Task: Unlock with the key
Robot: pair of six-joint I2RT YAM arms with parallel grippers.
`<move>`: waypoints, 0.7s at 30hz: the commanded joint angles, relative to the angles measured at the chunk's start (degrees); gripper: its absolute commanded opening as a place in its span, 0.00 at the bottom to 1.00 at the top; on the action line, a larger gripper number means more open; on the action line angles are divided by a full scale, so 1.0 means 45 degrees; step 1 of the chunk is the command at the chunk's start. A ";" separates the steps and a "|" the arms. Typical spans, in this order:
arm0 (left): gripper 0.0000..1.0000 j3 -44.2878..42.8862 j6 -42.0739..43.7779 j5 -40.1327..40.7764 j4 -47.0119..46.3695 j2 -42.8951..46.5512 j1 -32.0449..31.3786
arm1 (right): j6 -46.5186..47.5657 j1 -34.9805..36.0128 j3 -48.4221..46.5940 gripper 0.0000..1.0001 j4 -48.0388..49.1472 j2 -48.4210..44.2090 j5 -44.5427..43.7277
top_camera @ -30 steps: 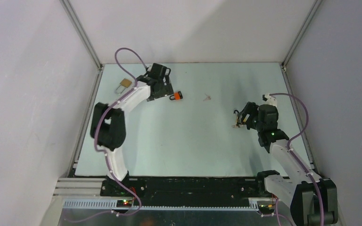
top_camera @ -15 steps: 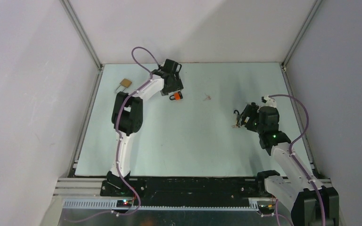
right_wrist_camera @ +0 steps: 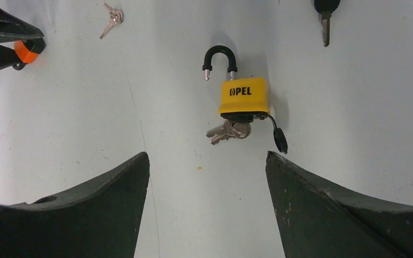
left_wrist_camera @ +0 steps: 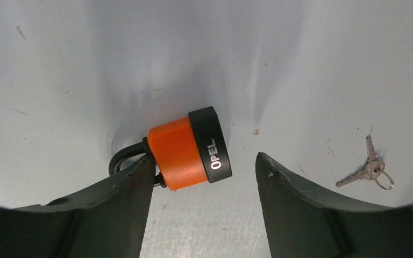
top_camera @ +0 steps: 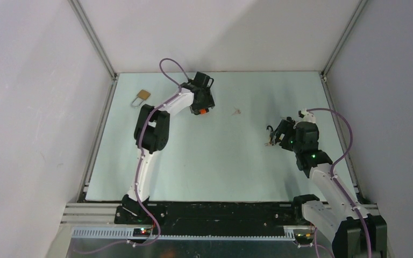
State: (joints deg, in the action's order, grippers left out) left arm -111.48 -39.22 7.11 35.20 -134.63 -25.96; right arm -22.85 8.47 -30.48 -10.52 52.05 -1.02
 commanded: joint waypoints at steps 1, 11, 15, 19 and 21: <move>0.72 -0.0182 -0.0285 -0.0155 -0.0010 -0.0140 -0.0166 | -0.0039 0.0035 -0.0395 0.82 0.0112 -0.0141 0.0081; 0.42 0.1778 0.1240 0.0065 0.0102 0.1242 -0.0170 | 0.0061 0.0002 -0.0395 0.82 0.0364 -0.0170 0.0075; 0.32 0.2642 0.3657 -0.0400 0.0103 0.2276 -0.0222 | 0.0130 -0.0014 -0.0395 0.82 0.0406 -0.0260 0.0353; 0.27 0.3937 0.7785 -0.2493 0.0119 0.3923 -0.0586 | 0.0232 -0.0010 -0.0395 0.82 0.0432 -0.0335 0.0441; 0.29 0.4923 1.0446 -0.3375 0.0125 0.4729 -0.1012 | 0.0244 -0.0023 -0.0385 0.82 0.0477 -0.0361 0.0463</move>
State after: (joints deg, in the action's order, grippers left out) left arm -94.26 -15.84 1.56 34.02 -123.11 -27.11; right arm -22.61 8.45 -30.48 -10.41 51.55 0.27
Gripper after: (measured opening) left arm 0.503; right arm 0.821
